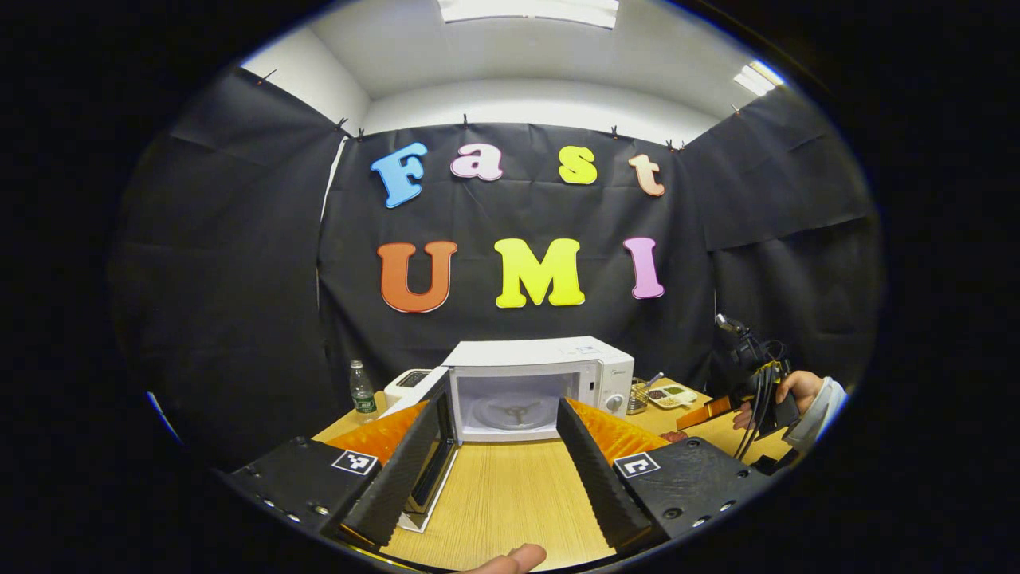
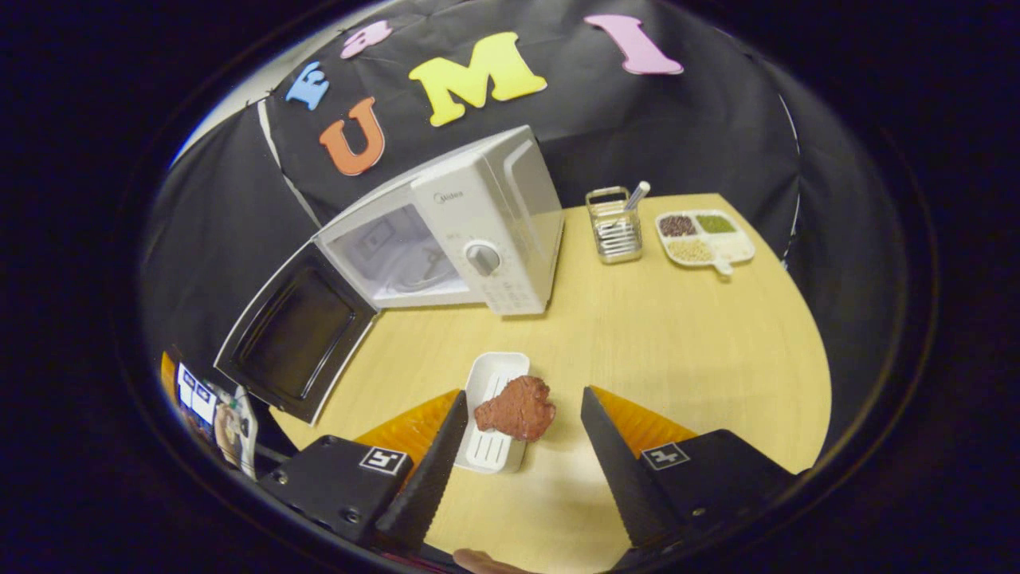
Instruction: Open the microwave oven with the left hand, put the food in, and close the microwave oven.
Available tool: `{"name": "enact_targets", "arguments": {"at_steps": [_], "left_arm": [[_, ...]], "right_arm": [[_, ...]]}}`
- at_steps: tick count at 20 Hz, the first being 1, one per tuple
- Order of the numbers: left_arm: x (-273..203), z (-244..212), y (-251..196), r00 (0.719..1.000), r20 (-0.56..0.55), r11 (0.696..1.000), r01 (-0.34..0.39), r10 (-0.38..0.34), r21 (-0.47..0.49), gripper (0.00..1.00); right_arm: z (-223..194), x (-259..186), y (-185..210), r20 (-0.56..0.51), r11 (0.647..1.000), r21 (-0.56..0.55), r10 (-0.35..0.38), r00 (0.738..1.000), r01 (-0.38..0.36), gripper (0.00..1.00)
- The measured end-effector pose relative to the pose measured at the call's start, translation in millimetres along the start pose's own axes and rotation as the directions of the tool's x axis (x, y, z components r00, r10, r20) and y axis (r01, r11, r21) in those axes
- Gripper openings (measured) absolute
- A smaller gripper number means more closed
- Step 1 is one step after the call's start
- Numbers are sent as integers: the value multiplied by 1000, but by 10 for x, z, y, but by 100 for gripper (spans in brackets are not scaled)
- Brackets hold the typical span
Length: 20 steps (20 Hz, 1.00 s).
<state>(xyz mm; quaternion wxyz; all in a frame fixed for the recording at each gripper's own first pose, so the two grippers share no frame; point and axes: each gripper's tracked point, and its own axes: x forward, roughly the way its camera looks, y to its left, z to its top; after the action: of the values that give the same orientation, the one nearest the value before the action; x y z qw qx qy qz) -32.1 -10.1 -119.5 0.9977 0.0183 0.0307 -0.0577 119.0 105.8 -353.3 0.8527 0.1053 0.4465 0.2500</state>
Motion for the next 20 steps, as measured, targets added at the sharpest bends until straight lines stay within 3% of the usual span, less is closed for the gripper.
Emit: {"name": "enact_targets", "arguments": {"at_steps": [3, 4, 5, 8, 9, 15, 18, 20], "left_arm": [[-17, 40, -21, 1000, 11, 1000, -10, 10, -4, 92], [-14, 43, -37, 1000, 11, 1000, -12, 12, -10, 92], [-6, 39, -44, 1000, 10, 1000, -14, 14, -15, 92], [18, 41, -37, 1000, -10, 1000, -27, 26, -16, 92], [12, 72, -43, 1000, -15, 1000, -28, 27, -11, 92], [-167, 279, -34, 999, 29, 999, -19, 20, -37, 92], [-293, 296, 50, 999, 39, 998, -25, 27, -51, 92], [-333, 311, 148, 998, 40, 997, -42, 44, -60, 92]], "right_arm": [[-94, 206, 2, -68, 989, 110, 106, 992, -98, 72], [-134, 273, -29, -82, 983, 148, 120, 989, -107, 81], [-161, 342, -61, -92, 977, 178, 132, 987, -114, 72], [-197, 398, -37, -98, 937, 319, 178, 979, -139, 27], [-180, 318, -24, -90, 944, 304, 164, 982, -130, 16], [-167, -177, 242, 9, 997, 45, 56, 998, -57, 14], [-113, -457, 412, 86, 993, -120, -7, 996, 18, 14], [-80, -616, 561, 153, 970, -230, -50, 987, 85, 14]]}}
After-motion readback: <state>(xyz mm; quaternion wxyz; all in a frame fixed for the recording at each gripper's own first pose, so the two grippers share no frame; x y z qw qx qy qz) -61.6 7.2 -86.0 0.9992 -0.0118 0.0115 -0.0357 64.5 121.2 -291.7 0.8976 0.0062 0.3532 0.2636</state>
